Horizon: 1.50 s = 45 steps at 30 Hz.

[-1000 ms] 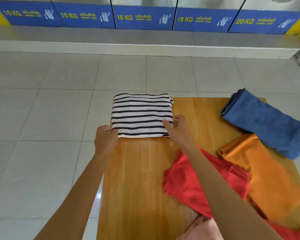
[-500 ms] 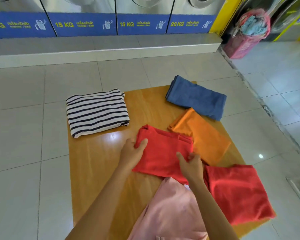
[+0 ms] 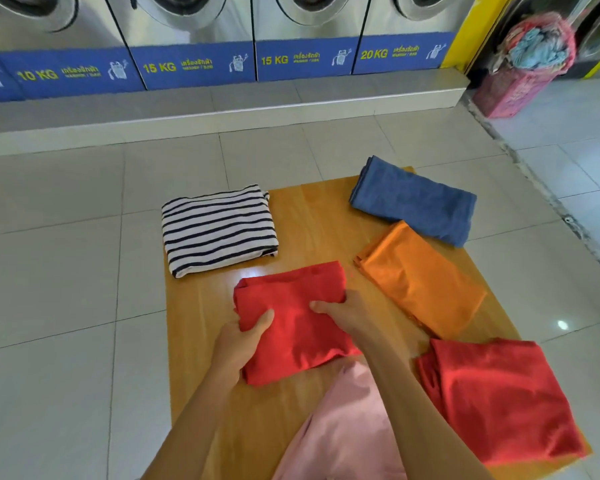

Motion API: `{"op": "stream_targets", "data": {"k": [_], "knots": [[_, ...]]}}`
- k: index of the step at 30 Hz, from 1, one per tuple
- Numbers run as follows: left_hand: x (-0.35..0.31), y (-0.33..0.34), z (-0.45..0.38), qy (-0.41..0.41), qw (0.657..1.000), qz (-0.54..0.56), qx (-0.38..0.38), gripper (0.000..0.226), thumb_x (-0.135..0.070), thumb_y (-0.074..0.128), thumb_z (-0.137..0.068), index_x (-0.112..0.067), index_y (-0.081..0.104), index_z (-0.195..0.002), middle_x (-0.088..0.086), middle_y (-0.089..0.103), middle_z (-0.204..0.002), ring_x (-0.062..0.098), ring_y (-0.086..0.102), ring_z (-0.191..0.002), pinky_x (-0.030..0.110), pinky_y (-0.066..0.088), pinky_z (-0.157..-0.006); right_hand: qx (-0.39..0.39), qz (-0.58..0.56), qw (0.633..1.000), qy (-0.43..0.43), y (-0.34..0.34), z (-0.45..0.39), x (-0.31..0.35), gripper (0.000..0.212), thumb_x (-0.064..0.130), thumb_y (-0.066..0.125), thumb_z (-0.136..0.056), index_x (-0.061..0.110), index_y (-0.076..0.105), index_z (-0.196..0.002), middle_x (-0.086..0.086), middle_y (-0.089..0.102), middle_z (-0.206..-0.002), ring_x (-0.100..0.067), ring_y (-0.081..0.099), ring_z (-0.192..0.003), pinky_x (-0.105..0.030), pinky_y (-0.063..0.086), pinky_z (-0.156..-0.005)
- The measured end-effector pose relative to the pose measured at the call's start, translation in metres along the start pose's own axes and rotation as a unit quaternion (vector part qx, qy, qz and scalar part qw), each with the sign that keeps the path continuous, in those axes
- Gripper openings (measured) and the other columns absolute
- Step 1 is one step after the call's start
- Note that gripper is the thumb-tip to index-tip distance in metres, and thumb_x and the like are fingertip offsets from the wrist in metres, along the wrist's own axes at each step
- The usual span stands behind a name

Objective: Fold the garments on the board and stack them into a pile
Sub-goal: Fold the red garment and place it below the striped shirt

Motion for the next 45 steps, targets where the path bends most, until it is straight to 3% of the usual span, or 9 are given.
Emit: {"op": "stream_targets", "data": {"k": [4,7,14,18,22,29,33,39,45], "knots": [[-0.001,-0.057,0.000,0.005,0.996,0.060,-0.058,0.073,-0.071,0.069,-0.067,-0.022,0.061,-0.120,-0.001,0.067,-0.104,0.025,0.066,-0.097,0.044,0.055,-0.089,0.090,-0.021,0.991,-0.092,0.040,-0.003,0.054,0.073,0.044,0.089,-0.060,0.016,0.062,-0.122,-0.001,0.072,-0.114,-0.018,0.070,-0.101,-0.042,0.058,-0.091],[0.002,-0.092,-0.015,-0.015,0.993,0.041,-0.110,0.091,-0.079,0.061,-0.068,-0.012,0.055,-0.131,0.008,0.065,-0.117,0.030,0.065,-0.103,0.047,0.054,-0.091,0.101,0.007,0.987,-0.124,0.064,-0.009,0.086,0.052,0.036,0.083,-0.078,0.014,0.060,-0.120,-0.001,0.070,-0.112,-0.019,0.068,-0.100,-0.038,0.057,-0.088],[0.008,-0.120,-0.038,-0.053,0.959,-0.191,-0.204,0.079,-0.077,0.031,-0.085,-0.009,0.061,-0.113,0.014,0.066,-0.110,0.036,0.060,-0.105,0.050,0.038,-0.099,0.056,0.077,0.990,-0.104,0.093,-0.034,0.063,0.038,0.036,0.075,-0.085,0.009,0.069,-0.111,-0.008,0.073,-0.104,-0.027,0.069,-0.096,-0.035,0.055,-0.079],[0.009,-0.119,-0.038,-0.069,0.956,-0.191,-0.212,0.077,-0.075,0.032,-0.087,-0.009,0.062,-0.114,0.013,0.066,-0.109,0.035,0.059,-0.106,0.049,0.035,-0.097,0.046,0.065,0.991,-0.111,0.091,-0.034,0.062,0.040,0.038,0.076,-0.084,0.008,0.069,-0.109,-0.009,0.073,-0.103,-0.026,0.069,-0.094,-0.039,0.057,-0.081],[0.016,-0.124,-0.029,-0.030,0.969,-0.123,-0.211,0.078,-0.077,0.033,-0.085,-0.008,0.065,-0.101,0.011,0.068,-0.097,0.033,0.064,-0.095,0.049,0.049,-0.090,0.056,0.063,0.990,-0.112,0.090,-0.016,0.062,0.039,0.030,0.076,-0.085,0.008,0.063,-0.115,-0.007,0.070,-0.108,-0.022,0.066,-0.091,-0.031,0.052,-0.071],[0.052,-0.139,0.070,0.062,0.950,-0.023,-0.305,0.040,-0.039,0.053,-0.095,-0.014,0.058,-0.126,-0.002,0.061,-0.117,0.012,0.055,-0.099,0.029,0.042,-0.085,-0.052,0.152,0.977,-0.140,0.000,0.055,-0.012,0.056,0.036,0.078,-0.080,0.015,0.058,-0.128,-0.008,0.054,-0.129,-0.031,0.056,-0.118,-0.043,0.047,-0.100],[0.113,-0.114,0.107,0.002,0.983,-0.085,-0.164,0.028,-0.043,0.052,-0.093,-0.024,0.066,-0.110,-0.004,0.069,-0.107,0.017,0.066,-0.097,0.040,0.054,-0.090,-0.080,0.249,0.960,-0.103,-0.053,0.096,-0.081,0.066,0.045,0.082,-0.076,0.017,0.058,-0.131,-0.009,0.052,-0.137,-0.031,0.040,-0.132,-0.042,0.030,-0.111],[0.156,-0.011,0.162,-0.023,0.973,-0.199,0.112,0.051,-0.061,0.051,-0.089,-0.016,0.075,-0.093,-0.002,0.076,-0.086,0.011,0.072,-0.078,0.027,0.055,-0.079,-0.086,0.331,0.937,-0.065,-0.060,0.111,-0.129,0.078,0.068,0.078,-0.066,0.025,0.054,-0.126,-0.003,0.057,-0.127,-0.032,0.051,-0.122,-0.047,0.038,-0.101],[0.156,0.044,0.176,0.018,0.976,-0.155,0.155,0.034,-0.056,0.058,-0.086,-0.032,0.060,-0.110,-0.016,0.066,-0.104,0.002,0.063,-0.092,0.015,0.049,-0.071,-0.011,0.315,0.948,-0.047,-0.051,0.111,-0.119,0.052,0.061,0.080,-0.070,0.016,0.066,-0.092,-0.005,0.073,-0.092,-0.027,0.066,-0.086,-0.033,0.042,-0.068]]}}
Point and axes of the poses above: each hand's wrist, its own z-axis away from the middle knuckle, its own y-axis out of the palm, x = y × z, the point moved 8 cm from there along -z, towards the middle knuckle
